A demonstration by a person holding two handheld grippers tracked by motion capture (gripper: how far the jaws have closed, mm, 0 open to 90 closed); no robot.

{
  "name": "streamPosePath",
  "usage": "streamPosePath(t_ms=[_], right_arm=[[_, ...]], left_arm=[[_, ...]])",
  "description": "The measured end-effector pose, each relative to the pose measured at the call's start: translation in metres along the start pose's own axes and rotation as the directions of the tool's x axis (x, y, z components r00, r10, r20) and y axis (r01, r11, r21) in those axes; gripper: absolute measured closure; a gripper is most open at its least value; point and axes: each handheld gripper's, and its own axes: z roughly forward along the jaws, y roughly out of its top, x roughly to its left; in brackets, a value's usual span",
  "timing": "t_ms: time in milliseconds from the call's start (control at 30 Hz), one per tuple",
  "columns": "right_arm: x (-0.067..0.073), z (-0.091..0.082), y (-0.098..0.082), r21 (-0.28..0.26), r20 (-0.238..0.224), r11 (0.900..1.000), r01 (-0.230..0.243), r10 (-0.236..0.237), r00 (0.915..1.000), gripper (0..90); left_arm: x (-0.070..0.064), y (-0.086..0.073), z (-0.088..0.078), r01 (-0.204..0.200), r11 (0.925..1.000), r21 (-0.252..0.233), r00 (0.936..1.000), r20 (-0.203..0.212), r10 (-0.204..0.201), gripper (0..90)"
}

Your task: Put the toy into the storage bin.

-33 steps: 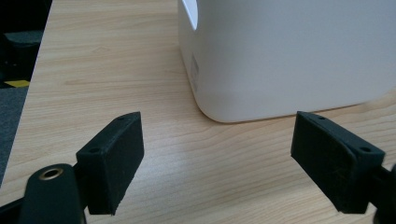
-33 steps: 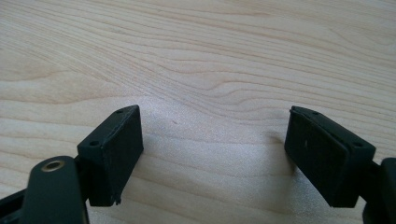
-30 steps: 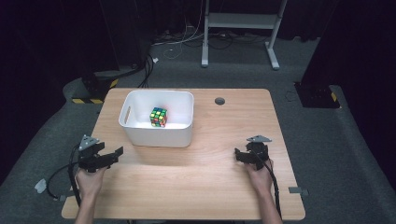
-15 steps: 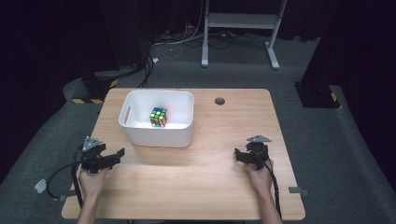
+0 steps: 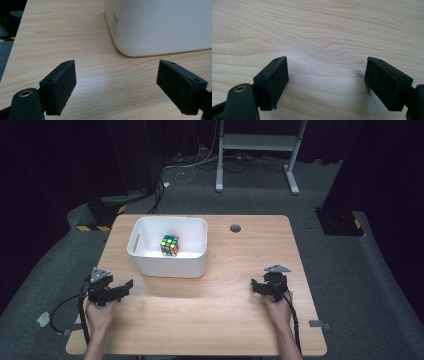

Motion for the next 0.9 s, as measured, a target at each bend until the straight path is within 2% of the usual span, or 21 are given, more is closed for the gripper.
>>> streamPosePath(t_ms=[433, 600, 900], right_arm=[[0.0, 0.0, 0.0, 0.0, 0.0, 1.0, 0.0, 0.0, 1.0, 19.4], [0.0, 0.0, 0.0, 0.0, 0.0, 1.0, 0.0, 0.0, 1.0, 19.4], [0.0, 0.0, 0.0, 0.0, 0.0, 1.0, 0.0, 0.0, 1.0, 19.4]], left_arm=[[0.003, -0.005, 0.01, 0.01, 0.9998, 0.02, 0.9998, -0.02, -0.01, 16.5], [0.003, -0.007, 0.013, -0.01, 0.9993, 0.036, 0.9989, -0.044, 0.012, 16.4], [0.008, -0.013, 0.019, 0.015, 0.9986, 0.051, 0.9984, -0.056, -0.012, 16.0]])
